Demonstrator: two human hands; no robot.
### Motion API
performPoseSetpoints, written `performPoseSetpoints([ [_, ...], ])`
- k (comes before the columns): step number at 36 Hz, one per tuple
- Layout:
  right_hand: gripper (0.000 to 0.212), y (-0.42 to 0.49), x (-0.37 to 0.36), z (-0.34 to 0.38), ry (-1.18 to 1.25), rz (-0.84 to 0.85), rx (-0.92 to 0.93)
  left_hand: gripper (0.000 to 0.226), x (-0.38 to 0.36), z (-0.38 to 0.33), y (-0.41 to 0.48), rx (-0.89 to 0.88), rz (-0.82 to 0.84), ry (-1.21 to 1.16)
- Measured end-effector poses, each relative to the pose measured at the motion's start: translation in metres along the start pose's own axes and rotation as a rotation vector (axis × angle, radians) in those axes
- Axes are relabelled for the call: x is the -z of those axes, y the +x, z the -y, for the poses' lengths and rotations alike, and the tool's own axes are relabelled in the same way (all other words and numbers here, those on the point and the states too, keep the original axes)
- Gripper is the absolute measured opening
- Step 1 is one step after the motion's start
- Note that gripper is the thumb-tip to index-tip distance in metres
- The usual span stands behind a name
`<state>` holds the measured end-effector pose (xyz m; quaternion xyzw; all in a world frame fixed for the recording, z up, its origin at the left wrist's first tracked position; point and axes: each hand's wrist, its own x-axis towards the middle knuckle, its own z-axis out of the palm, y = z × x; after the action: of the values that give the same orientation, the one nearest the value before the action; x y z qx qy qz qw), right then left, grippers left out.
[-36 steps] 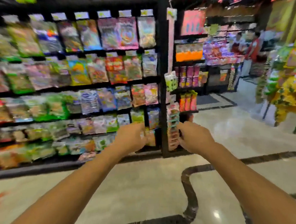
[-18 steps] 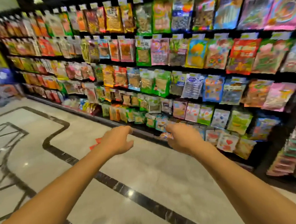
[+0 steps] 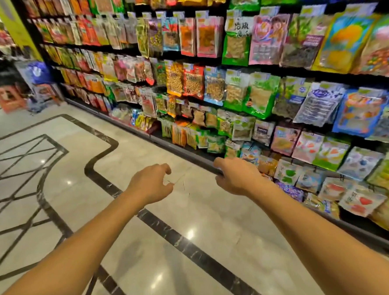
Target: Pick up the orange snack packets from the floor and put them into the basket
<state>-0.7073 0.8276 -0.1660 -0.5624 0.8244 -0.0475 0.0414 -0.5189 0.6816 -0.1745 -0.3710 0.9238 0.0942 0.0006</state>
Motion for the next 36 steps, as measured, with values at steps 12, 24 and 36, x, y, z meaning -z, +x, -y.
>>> performPoseSetpoints([
  [12, 0.033, 0.232, -0.018, -0.068, 0.056, 0.049, 0.076, 0.042, 0.0, 0.028, 0.203, 0.098, 0.067, -0.018],
  [24, 0.024, 0.457, -0.041, -0.066, 0.068, 0.148, 0.186, 0.041, -0.007, 0.113, 0.39, 0.159, 0.097, -0.066],
  [36, 0.038, 0.716, -0.076, -0.049, 0.08, 0.249, 0.108, 0.043, -0.009, 0.248, 0.629, 0.116, 0.145, -0.1],
])
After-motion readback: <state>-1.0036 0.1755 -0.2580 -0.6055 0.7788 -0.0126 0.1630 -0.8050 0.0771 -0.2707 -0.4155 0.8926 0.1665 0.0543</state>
